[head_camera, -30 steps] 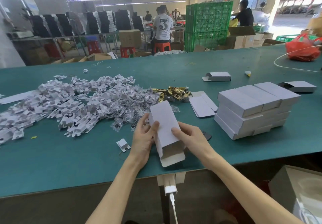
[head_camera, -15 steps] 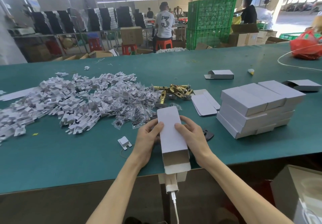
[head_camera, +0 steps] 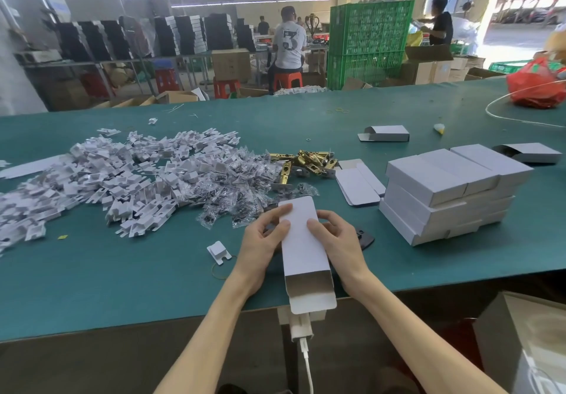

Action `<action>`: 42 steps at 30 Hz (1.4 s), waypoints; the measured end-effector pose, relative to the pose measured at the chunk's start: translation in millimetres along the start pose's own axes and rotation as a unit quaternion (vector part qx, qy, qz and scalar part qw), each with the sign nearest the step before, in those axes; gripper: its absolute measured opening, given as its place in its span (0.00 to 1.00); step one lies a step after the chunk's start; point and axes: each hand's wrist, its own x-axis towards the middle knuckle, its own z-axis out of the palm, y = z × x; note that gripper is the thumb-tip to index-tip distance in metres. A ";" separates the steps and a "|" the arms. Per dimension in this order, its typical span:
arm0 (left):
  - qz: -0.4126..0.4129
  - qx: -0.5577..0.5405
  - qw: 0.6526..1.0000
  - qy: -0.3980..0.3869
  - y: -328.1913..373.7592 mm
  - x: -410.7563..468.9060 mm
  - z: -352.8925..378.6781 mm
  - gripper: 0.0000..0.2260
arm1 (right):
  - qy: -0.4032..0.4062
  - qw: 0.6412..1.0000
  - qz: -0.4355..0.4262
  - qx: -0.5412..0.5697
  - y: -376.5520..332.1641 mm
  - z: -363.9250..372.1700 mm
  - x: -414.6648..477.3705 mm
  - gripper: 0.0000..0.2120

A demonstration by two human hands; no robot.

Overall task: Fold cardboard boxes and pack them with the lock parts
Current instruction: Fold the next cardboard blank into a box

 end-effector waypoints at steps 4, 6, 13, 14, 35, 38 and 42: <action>-0.001 0.011 1.000 -0.004 1.2 -1.2 -0.5 0.15 | 0.012 1.000 -0.001 0.010 0.1 0.6 -0.5 0.09; -0.001 0.004 1.000 -0.018 2.1 -2.6 -1.1 0.16 | 0.013 1.000 -0.001 0.013 -0.8 0.3 -1.0 0.10; 0.005 0.002 0.999 -0.053 4.2 -6.0 -0.4 0.16 | 0.006 1.000 0.007 0.027 -5.0 -0.9 -3.7 0.11; 0.004 -0.002 0.999 -0.054 4.0 -6.0 -0.5 0.16 | 0.005 1.000 0.007 0.026 -5.3 -0.8 -3.9 0.12; -0.017 0.022 0.999 -0.029 4.2 -5.0 0.0 0.19 | 0.011 1.000 0.004 0.029 -9.3 -0.8 -6.3 0.23; -0.022 0.008 0.999 -0.033 3.7 -5.3 -1.2 0.21 | 0.008 1.000 0.006 0.023 -9.6 -0.9 -6.5 0.25; -0.025 -0.082 0.996 0.031 6.4 -2.4 -4.3 0.23 | 0.004 0.999 0.033 0.031 -9.6 -0.8 -4.5 0.27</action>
